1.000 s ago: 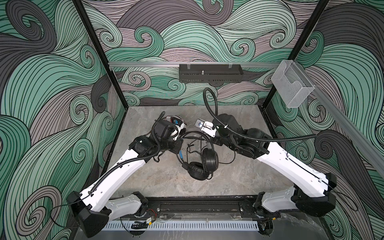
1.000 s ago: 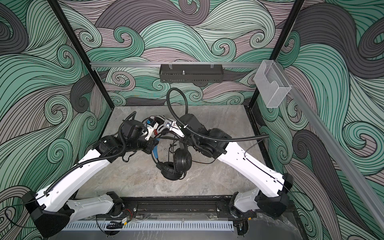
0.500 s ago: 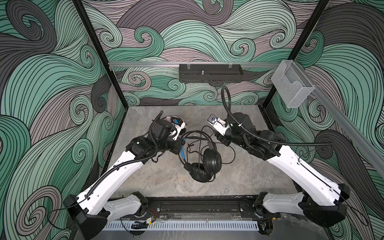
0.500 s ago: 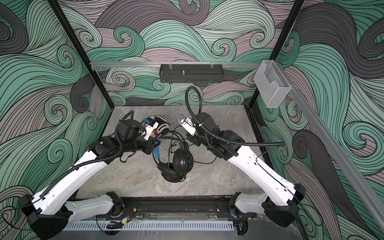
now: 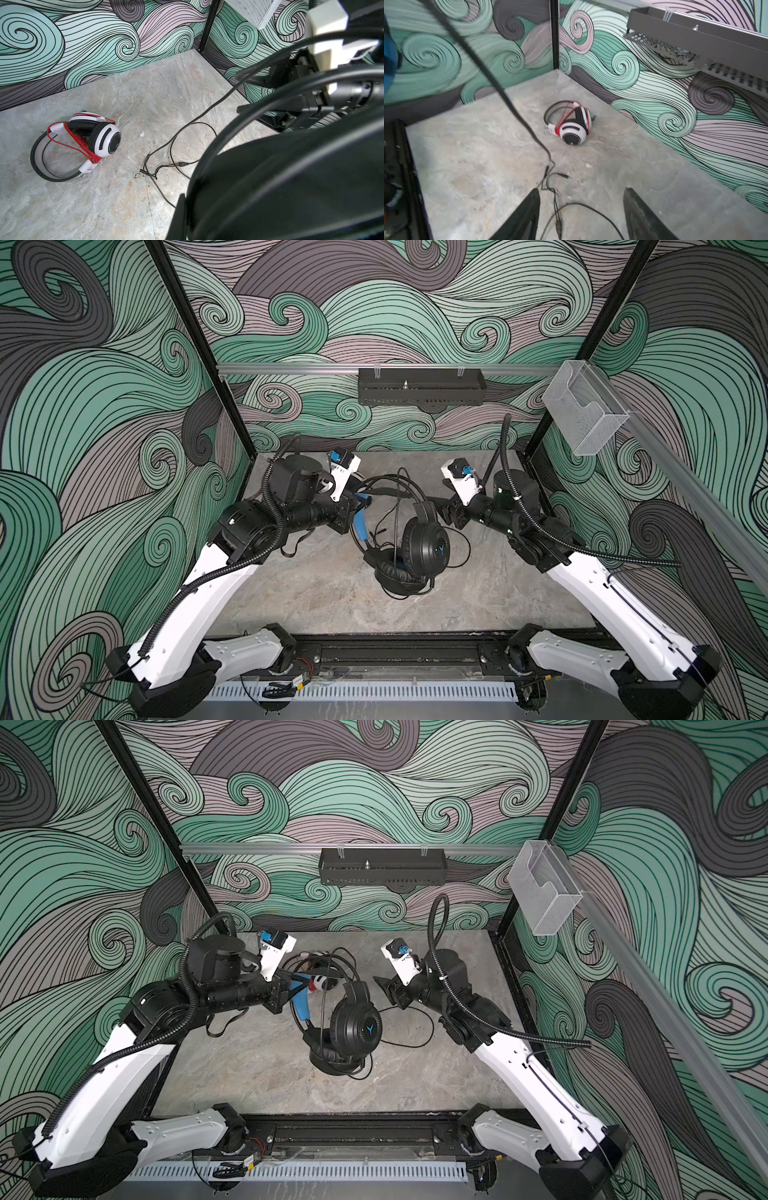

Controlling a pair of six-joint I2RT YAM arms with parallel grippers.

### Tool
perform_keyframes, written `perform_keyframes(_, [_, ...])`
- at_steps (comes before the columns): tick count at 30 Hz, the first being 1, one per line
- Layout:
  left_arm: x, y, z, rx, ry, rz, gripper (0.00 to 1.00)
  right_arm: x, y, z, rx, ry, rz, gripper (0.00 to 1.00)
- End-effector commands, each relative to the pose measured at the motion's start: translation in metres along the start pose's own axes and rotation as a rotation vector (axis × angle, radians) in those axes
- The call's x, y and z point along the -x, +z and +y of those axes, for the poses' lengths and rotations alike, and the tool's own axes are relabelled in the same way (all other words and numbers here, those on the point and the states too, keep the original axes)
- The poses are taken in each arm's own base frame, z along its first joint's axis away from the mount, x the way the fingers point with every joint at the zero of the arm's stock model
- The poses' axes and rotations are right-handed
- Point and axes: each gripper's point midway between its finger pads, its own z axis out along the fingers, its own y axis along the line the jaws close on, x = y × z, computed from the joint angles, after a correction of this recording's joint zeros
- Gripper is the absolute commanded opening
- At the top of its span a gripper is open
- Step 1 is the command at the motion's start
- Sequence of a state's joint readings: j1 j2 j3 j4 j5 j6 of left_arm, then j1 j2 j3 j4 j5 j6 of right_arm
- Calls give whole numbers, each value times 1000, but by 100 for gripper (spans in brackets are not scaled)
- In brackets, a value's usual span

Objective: Wrap the headphones

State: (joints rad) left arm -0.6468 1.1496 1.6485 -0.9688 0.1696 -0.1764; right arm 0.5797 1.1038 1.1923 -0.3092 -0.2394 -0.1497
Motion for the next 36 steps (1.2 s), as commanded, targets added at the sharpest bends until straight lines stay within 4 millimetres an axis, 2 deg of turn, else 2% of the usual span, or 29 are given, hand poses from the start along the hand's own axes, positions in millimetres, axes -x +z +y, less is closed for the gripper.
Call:
perform_keyframes(1, [10, -12, -13, -42, -8, -2, 0, 34, 7, 30, 217, 103, -150, 68])
perform_keyframes(4, [18, -16, -16, -47, -12, -22, 0, 42, 14, 42, 316, 194, -184, 73])
perform_keyframes(8, [22, -16, -19, -58, -16, -32, 0, 45, 19, 50, 358, 248, -218, 75])
perform_keyframes(14, [25, -12, -24, -81, -22, -42, 0, 46, 31, 66, 422, 235, -193, 75])
perform_keyframes(18, [30, -10, -28, -99, -22, -55, 0, 46, 42, 66, 425, 245, -188, 72])
perform_keyframes(21, [33, -9, -31, -108, -27, -65, 0, 48, 48, 63, 419, 253, -183, 63])
perform_keyframes(27, [44, -14, -36, -127, -34, -97, 0, 40, 58, 61, 415, 274, -167, 34])
perform_keyframes(32, [42, -12, -32, -103, -26, -91, 0, 34, 59, 57, 400, 296, -155, 4])
perform_keyframes(33, [40, -11, -30, -95, -28, -82, 0, 33, 58, 54, 384, 293, -153, 0])
perform_keyframes(36, [37, -11, -27, -76, -34, -85, 0, 30, 49, 33, 285, 304, -161, 0])
